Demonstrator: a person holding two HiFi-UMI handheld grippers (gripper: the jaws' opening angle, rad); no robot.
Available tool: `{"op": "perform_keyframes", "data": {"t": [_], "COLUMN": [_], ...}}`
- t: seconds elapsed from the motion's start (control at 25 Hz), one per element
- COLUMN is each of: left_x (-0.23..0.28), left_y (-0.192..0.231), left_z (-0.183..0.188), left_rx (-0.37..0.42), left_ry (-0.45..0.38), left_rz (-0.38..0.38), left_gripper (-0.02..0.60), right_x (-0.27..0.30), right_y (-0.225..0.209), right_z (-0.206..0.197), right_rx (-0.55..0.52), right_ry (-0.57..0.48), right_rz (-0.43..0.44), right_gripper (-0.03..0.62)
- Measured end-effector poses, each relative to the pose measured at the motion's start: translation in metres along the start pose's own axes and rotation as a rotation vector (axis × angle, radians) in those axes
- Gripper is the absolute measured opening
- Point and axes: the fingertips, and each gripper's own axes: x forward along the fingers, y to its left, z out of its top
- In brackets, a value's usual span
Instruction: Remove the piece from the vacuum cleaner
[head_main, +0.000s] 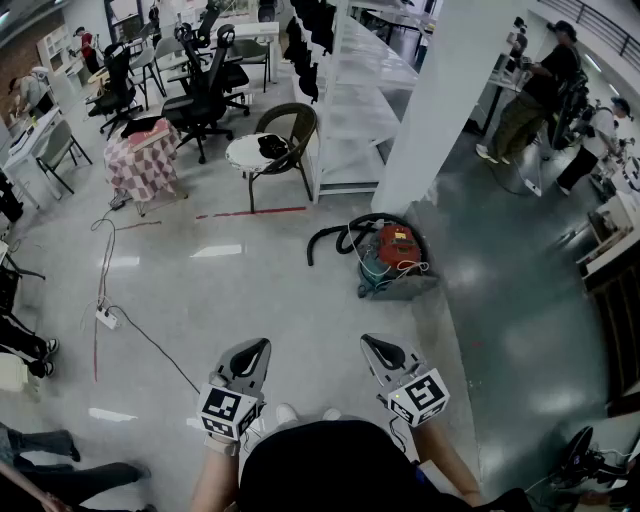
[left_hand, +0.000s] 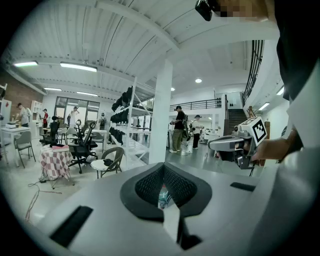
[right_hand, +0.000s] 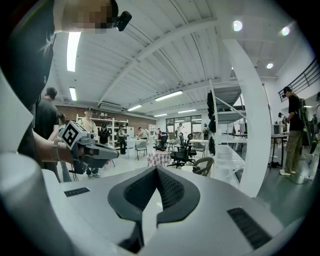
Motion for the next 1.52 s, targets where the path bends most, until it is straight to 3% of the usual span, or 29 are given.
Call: {"op": "perform_keyframes", "data": {"t": [0.48, 0.8, 1.04, 1.28, 1.52], "left_x": [-0.02, 0.003, 0.066, 0.162, 0.265], "left_y": [0.057, 0.084, 0.085, 0.092, 0.095], "left_z": [-0.025, -0.033, -0.025, 0.007, 0.035], "left_rx": [-0.052, -0.066, -0.038, 0.005, 0.006], "left_ry": [0.002, 0.029, 0.053, 0.073, 0.081], "left_rz": [0.012, -0.015, -0.048, -0.061, -0.052], "left_gripper": [0.018, 0.018, 0.018, 0.018, 0.018], "right_x": [0.054, 0.067, 0.08, 0.109, 0.126], "right_y": [0.022, 0.004, -0.057, -0.151, -0.249], "right_z": [-0.006, -0.012, -0.02, -0.007, 0.004], "right_rx": [0.03, 0.044, 0.071, -0.083, -0.083], "right_ry": [0.034, 0.053, 0.045, 0.066, 0.047], "right_rz": [-0.015, -0.062, -0.082, -0.062, -0.046], "right_gripper": [0.028, 0.028, 0.029, 0.029, 0.029]}}
